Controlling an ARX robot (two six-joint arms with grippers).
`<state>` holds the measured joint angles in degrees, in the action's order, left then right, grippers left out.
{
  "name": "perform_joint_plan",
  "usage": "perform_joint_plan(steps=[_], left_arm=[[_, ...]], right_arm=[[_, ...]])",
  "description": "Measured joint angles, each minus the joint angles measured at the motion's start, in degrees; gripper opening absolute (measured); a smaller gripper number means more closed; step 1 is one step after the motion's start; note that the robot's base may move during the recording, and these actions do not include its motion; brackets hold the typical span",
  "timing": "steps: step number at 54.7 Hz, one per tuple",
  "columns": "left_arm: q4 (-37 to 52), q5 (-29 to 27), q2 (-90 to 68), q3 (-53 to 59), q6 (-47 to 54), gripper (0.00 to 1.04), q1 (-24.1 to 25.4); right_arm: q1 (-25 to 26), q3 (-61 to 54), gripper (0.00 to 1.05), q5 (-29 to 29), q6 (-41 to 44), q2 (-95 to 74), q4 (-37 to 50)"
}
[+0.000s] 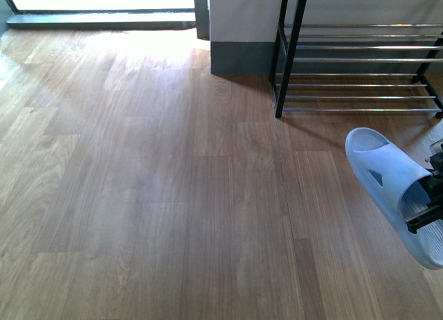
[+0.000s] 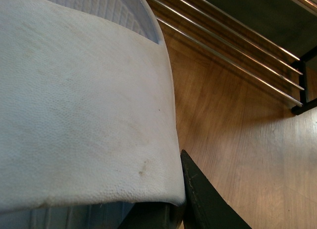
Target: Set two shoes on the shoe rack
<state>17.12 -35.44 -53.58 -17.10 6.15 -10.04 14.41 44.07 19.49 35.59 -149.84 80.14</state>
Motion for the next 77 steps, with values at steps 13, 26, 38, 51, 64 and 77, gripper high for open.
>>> perform_joint_plan(steps=[13, 26, 38, 51, 64, 77], left_arm=[[0.00, 0.00, 0.00, 0.00, 0.02, 0.02, 0.00], [0.00, -0.13, -0.02, 0.02, 0.02, 0.02, 0.04], [0.00, -0.15, 0.02, 0.04, 0.02, 0.02, 0.02], [0.00, -0.13, 0.02, 0.02, 0.02, 0.02, 0.02], [0.00, -0.02, 0.02, 0.04, 0.02, 0.02, 0.02], [0.00, 0.00, 0.02, 0.02, 0.02, 0.02, 0.02]], right_arm=[[0.00, 0.00, 0.02, -0.02, 0.00, 0.00, 0.00], [11.17, -36.28, 0.02, 2.58, 5.99, 42.71, -22.64], [28.55, -37.46, 0.02, 25.40, 15.23, 97.66, -76.46], [26.73, -39.36, 0.02, 32.65, 10.45, 120.43, -86.71], [29.42, -42.16, 0.02, 37.07, 7.85, 116.41, -78.14], [29.99, -42.18, 0.02, 37.11, 7.67, 115.51, -78.09]])
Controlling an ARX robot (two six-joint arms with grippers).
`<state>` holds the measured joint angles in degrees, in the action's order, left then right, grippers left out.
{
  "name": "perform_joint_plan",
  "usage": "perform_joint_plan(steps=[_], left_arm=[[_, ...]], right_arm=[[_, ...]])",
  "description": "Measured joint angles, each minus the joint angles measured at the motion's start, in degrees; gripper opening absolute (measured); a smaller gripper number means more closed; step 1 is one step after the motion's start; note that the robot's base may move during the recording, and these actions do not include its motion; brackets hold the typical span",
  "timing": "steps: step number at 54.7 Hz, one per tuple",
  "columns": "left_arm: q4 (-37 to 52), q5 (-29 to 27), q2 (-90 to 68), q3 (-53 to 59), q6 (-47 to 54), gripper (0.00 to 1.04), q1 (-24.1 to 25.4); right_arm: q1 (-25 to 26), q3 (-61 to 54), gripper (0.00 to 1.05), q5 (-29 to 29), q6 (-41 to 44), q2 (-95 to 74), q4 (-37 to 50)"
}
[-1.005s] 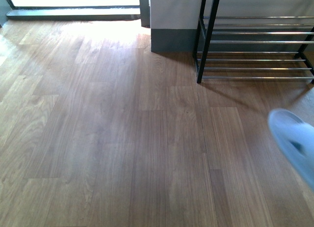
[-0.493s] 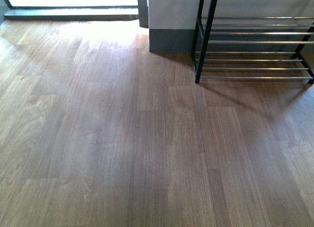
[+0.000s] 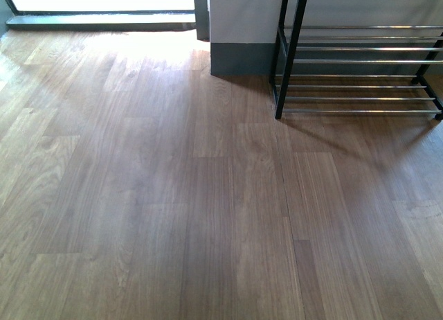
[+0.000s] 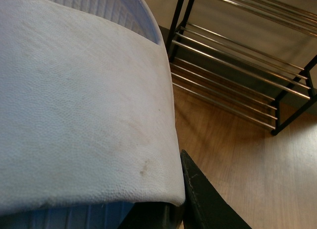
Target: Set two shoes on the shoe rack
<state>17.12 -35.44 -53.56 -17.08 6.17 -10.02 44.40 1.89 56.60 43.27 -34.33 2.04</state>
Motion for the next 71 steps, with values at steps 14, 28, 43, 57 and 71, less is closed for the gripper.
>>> perform_joint_plan(steps=[14, 28, 43, 57, 71], left_arm=[[0.00, -0.13, 0.04, 0.02, 0.00, 0.02, 0.00], [0.00, 0.04, 0.04, 0.00, 0.00, 0.02, -0.04], [0.00, -0.39, 0.04, 0.02, 0.00, 0.02, 0.07], [0.00, -0.28, 0.02, 0.02, 0.00, 0.02, 0.11], [0.00, -0.15, 0.04, 0.02, 0.00, 0.02, 0.11]], right_arm=[[0.02, 0.00, 0.02, 0.04, 0.00, 0.00, 0.00], [0.02, 0.00, 0.02, 0.00, 0.00, -0.13, 0.04], [0.02, 0.00, 0.02, 0.26, -0.02, -0.09, 0.11], [0.02, 0.00, 0.02, 0.22, -0.02, -0.11, 0.11], [0.04, 0.00, 0.02, 0.09, -0.02, -0.13, 0.11]])
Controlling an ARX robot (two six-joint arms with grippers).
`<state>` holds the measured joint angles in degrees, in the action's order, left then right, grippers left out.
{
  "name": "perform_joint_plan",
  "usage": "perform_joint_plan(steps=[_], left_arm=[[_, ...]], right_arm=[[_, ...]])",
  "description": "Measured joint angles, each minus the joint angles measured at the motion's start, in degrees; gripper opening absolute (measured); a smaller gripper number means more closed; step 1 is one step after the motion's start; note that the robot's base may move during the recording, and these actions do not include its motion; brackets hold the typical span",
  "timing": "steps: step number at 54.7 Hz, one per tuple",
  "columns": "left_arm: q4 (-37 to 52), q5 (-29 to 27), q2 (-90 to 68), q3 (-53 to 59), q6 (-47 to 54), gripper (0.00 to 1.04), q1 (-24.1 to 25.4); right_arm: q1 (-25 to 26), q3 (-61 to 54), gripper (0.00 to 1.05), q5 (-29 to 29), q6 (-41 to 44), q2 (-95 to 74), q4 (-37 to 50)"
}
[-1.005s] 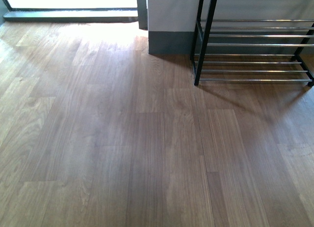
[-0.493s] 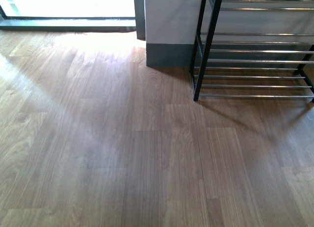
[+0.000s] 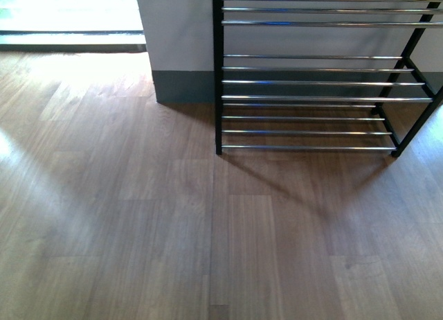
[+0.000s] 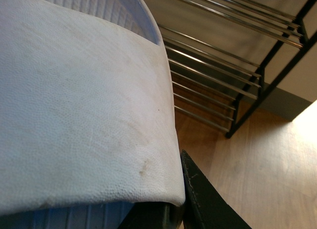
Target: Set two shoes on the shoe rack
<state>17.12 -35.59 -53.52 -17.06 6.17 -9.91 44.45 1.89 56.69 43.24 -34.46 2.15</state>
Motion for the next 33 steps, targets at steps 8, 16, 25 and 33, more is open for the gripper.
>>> perform_joint_plan(steps=[8, 16, 25, 33], left_arm=[[0.00, 0.48, 0.00, 0.02, 0.02, 0.02, -0.22], [0.00, 0.39, 0.04, 0.04, 0.00, 0.02, -0.20], [0.00, 0.37, -0.02, 0.04, 0.00, 0.02, -0.20], [0.00, 0.42, -0.04, 0.04, 0.00, 0.02, -0.20]], right_arm=[[0.15, -0.04, 0.02, -0.15, 0.00, -0.15, 0.02], [0.15, -0.04, 0.02, -0.11, -0.02, -0.09, 0.02], [0.15, -0.04, 0.02, -0.09, -0.02, -0.07, 0.02], [0.15, -0.04, 0.02, -0.07, -0.02, -0.11, 0.02]])
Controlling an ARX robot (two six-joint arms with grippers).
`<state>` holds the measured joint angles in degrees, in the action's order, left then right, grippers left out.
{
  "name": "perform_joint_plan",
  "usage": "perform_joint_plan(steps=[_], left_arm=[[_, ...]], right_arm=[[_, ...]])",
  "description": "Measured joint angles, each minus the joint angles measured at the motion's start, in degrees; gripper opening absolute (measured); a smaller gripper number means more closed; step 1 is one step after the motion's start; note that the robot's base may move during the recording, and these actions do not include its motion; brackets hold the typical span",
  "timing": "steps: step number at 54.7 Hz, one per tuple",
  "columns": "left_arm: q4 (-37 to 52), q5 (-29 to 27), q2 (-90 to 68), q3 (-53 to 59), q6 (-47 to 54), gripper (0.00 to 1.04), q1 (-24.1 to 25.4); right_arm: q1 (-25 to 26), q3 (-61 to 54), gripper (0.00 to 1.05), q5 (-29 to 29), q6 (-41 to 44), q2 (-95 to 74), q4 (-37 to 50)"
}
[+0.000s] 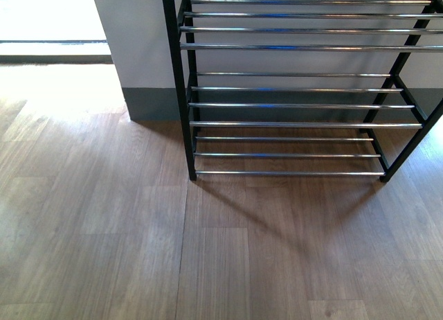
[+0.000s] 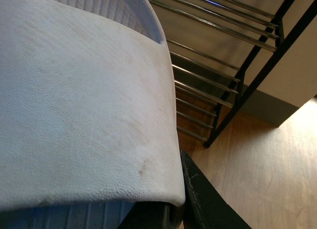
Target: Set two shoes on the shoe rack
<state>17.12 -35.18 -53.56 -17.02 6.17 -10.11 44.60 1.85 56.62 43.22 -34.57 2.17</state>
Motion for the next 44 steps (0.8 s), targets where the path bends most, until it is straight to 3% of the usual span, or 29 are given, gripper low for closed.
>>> perform_joint_plan(steps=[44], left_arm=[[-0.02, -0.42, 0.00, 0.02, 0.00, 0.02, 0.13]], right_arm=[[0.02, -0.04, 0.02, 0.13, -0.02, 0.09, 0.00]])
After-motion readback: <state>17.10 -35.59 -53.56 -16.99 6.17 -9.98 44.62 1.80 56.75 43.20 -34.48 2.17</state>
